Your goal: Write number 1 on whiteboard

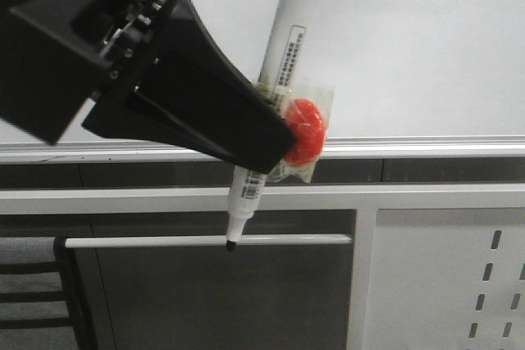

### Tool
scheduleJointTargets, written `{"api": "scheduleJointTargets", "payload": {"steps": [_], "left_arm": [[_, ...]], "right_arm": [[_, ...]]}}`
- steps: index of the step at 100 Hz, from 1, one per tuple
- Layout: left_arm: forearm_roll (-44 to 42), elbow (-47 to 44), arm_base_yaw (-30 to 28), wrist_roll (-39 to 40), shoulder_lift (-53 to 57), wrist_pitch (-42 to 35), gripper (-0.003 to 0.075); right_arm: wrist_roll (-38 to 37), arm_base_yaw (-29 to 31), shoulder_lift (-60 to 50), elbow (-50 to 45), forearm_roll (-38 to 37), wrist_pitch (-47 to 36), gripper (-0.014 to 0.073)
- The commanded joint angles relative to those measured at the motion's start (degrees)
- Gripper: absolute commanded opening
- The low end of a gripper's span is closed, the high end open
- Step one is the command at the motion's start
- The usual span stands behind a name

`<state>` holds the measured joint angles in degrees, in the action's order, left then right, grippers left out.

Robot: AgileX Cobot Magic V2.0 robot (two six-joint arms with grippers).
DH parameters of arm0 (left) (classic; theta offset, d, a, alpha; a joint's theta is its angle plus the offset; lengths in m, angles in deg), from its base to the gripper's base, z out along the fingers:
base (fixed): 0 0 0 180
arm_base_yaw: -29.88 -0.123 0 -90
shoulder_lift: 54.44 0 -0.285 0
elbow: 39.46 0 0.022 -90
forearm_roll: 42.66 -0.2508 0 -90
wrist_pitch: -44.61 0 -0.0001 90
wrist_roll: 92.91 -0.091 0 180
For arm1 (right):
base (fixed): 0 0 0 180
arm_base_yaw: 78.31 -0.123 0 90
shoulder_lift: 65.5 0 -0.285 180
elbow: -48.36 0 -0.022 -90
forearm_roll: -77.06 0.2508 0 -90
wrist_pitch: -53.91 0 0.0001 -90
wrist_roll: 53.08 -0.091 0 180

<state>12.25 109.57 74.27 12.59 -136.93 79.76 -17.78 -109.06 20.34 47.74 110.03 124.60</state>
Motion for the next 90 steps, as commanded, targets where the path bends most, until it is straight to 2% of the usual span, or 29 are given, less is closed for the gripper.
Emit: {"api": "scheduleJointTargets", "payload": {"steps": [1, 30, 37, 66, 90], "left_arm": [[1.98, 1.79, 0.35, 0.61, 1.19, -1.15, -0.0020], [2.60, 1.79, 0.35, 0.61, 1.19, -3.13, -0.0020], [2.60, 1.79, 0.35, 0.61, 1.19, -3.12, -0.0020], [3.84, 1.79, 0.35, 0.61, 1.19, -3.79, -0.0020], [4.11, 1.79, 0.24, 0.61, 1.29, -4.19, -0.0015]], "right_arm": [[-0.08, -0.08, -0.79, 2.04, 1.63, 1.52, 0.0345], [-0.08, -0.08, -0.33, 2.04, 1.63, 1.74, 0.0337], [-0.08, -0.08, -0.06, 2.04, 1.63, 1.74, 0.0283], [-0.08, -0.08, 0.34, 2.04, 1.52, 1.96, -0.0065], [-0.08, -0.08, 0.34, 2.04, 1.52, 2.40, -0.0071]]}}
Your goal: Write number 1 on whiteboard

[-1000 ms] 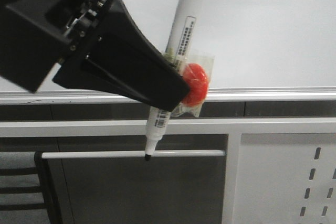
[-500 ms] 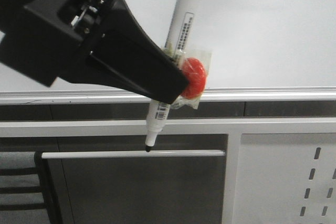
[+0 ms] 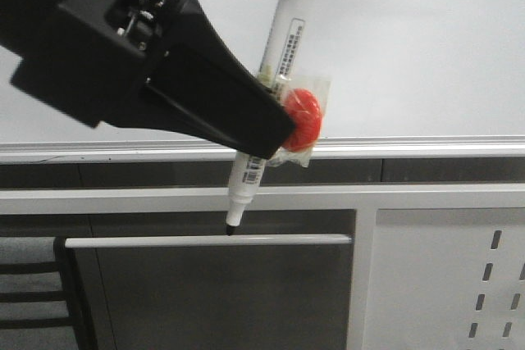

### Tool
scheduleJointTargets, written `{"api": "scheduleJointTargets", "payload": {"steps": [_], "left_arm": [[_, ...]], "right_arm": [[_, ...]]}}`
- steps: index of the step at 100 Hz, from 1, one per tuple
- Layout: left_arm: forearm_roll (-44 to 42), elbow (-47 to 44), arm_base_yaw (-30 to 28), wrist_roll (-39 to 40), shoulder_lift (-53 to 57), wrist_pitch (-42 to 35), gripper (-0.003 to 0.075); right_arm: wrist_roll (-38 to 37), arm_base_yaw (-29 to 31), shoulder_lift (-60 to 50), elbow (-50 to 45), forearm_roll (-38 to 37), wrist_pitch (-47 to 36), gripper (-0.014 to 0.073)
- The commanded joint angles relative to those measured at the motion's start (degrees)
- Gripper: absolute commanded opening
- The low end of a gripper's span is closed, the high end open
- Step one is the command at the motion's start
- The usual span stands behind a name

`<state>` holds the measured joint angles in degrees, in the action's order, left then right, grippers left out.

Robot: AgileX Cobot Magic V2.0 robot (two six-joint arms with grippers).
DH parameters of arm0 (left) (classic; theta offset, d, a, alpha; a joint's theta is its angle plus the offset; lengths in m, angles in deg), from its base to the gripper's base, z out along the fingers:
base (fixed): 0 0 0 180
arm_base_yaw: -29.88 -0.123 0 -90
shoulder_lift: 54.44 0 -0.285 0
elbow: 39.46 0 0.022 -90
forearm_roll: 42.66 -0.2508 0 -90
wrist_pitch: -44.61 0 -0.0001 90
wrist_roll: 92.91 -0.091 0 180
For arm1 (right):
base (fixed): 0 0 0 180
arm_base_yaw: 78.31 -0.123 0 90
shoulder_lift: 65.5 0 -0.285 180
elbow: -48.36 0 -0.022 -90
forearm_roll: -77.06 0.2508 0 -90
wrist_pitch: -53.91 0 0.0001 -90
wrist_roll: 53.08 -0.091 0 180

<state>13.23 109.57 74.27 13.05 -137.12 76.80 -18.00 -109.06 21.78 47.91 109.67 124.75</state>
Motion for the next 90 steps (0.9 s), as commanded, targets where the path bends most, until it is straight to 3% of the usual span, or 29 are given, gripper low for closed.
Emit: {"api": "scheduleJointTargets", "payload": {"steps": [1, 22, 53, 77, 90], "left_arm": [[3.13, 1.79, 0.24, 0.15, 1.58, -1.23, -0.0011], [3.13, 1.99, -1.51, 0.64, 4.43, -1.47, 0.0150], [3.13, 1.99, -14.06, 6.65, 13.18, 0.56, 0.0379], [3.13, 1.99, -20.87, 11.08, 20.57, 0.09, 0.0397], [3.33, 0.07, -22.55, 13.60, 24.64, -4.98, 0.0397]], "right_arm": [[0.14, -0.08, -1.10, 1.88, 1.88, 2.25, -0.0070], [-0.24, -0.08, -2.34, 1.88, -0.02, 0.47, -0.0051], [-2.85, -0.08, -12.23, -4.78, -2.92, -12.07, -0.0051], [-2.85, -0.69, -26.86, -22.73, -2.14, -33.66, -0.0051], [-2.85, -3.39, -35.56, -33.18, 0.26, -47.70, -0.0051]]}}
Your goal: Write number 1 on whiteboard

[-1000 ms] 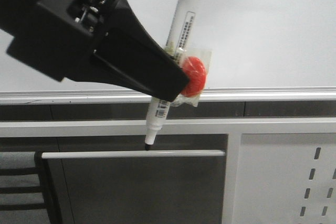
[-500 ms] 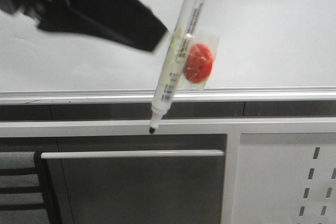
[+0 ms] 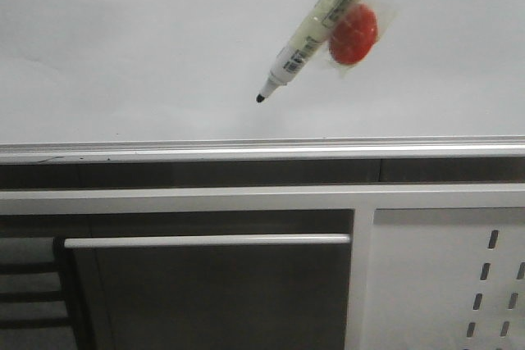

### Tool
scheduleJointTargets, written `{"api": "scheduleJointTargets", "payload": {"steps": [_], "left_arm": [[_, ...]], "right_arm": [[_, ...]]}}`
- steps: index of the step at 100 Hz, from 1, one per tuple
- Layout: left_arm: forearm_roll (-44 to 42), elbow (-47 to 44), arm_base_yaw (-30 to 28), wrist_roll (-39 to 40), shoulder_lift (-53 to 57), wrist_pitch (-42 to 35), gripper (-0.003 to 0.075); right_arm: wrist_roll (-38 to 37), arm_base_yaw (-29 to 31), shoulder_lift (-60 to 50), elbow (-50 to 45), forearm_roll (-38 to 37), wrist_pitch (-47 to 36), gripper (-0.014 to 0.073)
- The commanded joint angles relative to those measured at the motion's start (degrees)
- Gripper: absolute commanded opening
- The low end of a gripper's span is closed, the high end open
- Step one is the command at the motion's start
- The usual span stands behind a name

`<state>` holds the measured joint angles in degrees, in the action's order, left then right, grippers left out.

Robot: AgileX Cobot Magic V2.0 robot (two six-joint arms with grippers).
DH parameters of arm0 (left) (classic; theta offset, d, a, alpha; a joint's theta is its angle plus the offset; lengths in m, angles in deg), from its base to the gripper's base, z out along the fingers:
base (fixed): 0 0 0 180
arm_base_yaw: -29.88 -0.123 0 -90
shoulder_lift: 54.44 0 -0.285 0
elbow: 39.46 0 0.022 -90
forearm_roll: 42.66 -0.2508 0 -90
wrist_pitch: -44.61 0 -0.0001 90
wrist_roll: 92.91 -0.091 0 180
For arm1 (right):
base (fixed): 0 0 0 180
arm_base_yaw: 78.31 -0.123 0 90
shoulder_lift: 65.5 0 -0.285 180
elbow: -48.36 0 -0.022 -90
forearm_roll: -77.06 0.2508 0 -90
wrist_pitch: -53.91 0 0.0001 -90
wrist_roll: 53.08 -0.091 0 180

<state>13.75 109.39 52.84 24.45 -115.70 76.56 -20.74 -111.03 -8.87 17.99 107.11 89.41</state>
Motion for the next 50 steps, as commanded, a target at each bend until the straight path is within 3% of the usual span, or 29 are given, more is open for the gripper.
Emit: {"api": "scheduleJointTargets", "payload": {"steps": [1, 10, 37, 50], "left_arm": [[2.94, 0.08, -1.20, 2.20, 3.42, -5.02, 0.0397], [4.64, -2.28, -1.71, 2.20, 6.02, -8.50, 0.0396], [6.17, -4.67, -1.83, 2.20, 9.91, -11.05, 0.0384], [7.48, -4.67, -1.83, 2.20, 10.00, -12.26, 0.0385]], "right_arm": [[-0.11, -1.58, -5.33, -4.24, 2.80, -12.98, -0.0051], [-0.11, -3.13, -9.18, -9.02, 3.61, -18.02, -0.0052], [-0.11, -3.61, -11.11, -11.60, 10.10, -16.05, -0.0047], [0.47, -3.72, -11.80, -11.67, 9.59, -22.20, -0.0039]]}}
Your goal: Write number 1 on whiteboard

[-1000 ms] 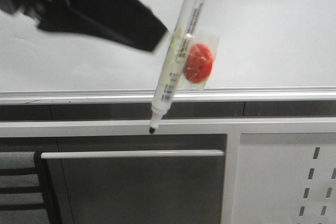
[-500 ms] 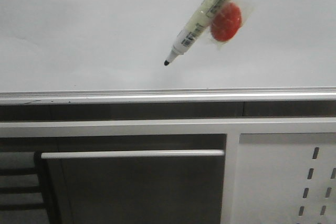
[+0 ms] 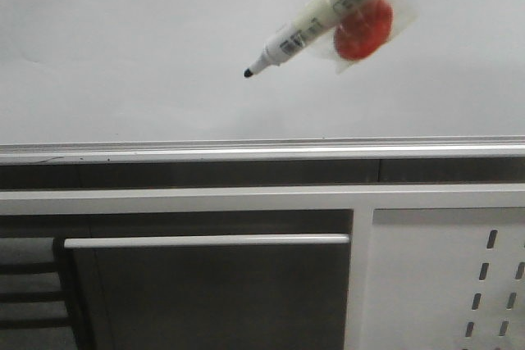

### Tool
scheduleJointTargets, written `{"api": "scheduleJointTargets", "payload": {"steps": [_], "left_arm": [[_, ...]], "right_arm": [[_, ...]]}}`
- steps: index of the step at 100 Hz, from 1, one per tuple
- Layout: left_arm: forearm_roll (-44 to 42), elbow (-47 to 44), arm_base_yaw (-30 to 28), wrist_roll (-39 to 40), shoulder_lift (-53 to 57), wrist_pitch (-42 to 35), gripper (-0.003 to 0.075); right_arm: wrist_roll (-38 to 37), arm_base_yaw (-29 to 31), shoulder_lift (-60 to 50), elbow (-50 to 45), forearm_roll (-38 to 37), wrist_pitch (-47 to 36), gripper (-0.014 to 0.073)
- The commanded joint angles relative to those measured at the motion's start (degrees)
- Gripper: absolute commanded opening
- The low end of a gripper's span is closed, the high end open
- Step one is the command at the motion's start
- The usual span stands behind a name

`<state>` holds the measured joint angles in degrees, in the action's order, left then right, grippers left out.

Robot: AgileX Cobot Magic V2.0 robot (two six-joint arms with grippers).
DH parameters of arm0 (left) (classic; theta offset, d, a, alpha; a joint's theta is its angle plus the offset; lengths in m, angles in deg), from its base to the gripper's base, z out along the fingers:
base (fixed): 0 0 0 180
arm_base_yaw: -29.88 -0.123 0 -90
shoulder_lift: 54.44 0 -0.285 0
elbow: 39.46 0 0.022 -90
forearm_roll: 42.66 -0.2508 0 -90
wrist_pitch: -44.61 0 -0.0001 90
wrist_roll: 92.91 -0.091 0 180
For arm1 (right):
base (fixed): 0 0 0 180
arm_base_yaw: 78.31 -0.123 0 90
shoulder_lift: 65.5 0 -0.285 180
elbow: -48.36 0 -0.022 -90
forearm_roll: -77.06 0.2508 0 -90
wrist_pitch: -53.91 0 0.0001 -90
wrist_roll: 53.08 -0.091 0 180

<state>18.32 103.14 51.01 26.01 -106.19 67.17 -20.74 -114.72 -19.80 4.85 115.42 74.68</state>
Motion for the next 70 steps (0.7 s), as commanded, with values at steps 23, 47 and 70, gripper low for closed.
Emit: {"api": "scheduleJointTargets", "payload": {"steps": [23, 47, 70], "left_arm": [[3.43, 1.48, -0.01, 0.64, 0.49, -4.46, 0.0385], [3.87, -0.21, -0.01, 0.64, 0.38, -7.00, 0.0385], [4.01, -1.25, -0.01, 0.64, 0.38, -8.19, 0.0385]], "right_arm": [[0.93, -0.02, -1.54, 1.47, -4.16, -12.78, -0.0039], [0.93, -0.02, -1.41, -0.45, -8.26, -15.23, -0.0039], [0.93, -0.02, -1.33, -4.34, -10.36, -22.95, -0.0039]]}}
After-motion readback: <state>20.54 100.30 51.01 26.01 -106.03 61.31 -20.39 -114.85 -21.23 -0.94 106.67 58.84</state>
